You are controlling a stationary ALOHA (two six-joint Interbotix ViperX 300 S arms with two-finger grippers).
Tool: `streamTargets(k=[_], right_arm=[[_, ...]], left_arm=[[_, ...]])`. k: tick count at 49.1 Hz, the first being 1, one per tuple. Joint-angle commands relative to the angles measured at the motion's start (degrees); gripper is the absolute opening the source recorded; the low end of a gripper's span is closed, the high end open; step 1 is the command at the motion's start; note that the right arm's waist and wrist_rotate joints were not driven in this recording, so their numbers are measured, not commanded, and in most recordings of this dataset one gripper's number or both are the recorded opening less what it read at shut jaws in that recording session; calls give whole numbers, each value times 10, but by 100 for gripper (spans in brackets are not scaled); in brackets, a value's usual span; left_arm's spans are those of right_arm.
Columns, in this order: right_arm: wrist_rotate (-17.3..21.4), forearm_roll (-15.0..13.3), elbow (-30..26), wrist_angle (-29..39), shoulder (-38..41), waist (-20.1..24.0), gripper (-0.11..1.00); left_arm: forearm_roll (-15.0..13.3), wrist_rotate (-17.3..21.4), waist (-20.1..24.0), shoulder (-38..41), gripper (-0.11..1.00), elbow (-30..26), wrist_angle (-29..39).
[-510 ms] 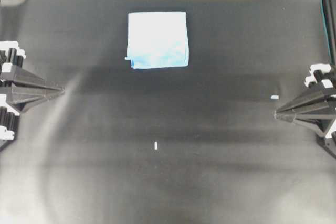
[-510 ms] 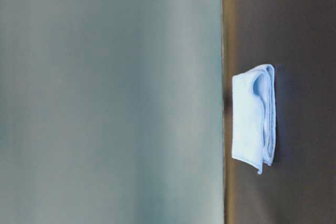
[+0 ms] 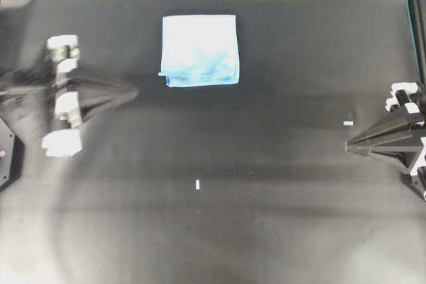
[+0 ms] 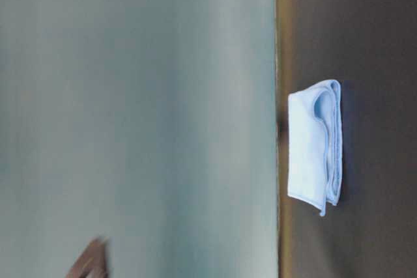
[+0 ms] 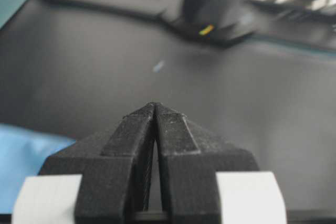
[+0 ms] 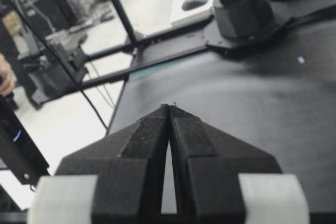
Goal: Push a blue cloth with the left arm to wipe the desk.
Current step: 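Move the left gripper forward toward the folded blue cloth, then lower the left gripper onto the blue cloth and press it down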
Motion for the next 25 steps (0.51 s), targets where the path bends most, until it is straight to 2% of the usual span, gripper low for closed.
streamTargets(k=[1, 12, 15, 19, 25], right_arm=[[0, 1, -12, -1, 4, 0, -1], [0, 1, -11, 0, 4, 0, -1], [0, 1, -11, 0, 5, -1, -1], [-1, 1, -11, 0, 4, 0, -1], [-1, 1, -11, 0, 4, 0, -1]], left_arm=[[2, 1, 26, 49, 1, -41, 19], [3, 24, 92, 189, 1, -120, 67], [3, 34, 103, 224, 4, -141, 71], [3, 46, 113, 265, 17, -171, 76], [3, 62, 129, 316, 50, -216, 87]])
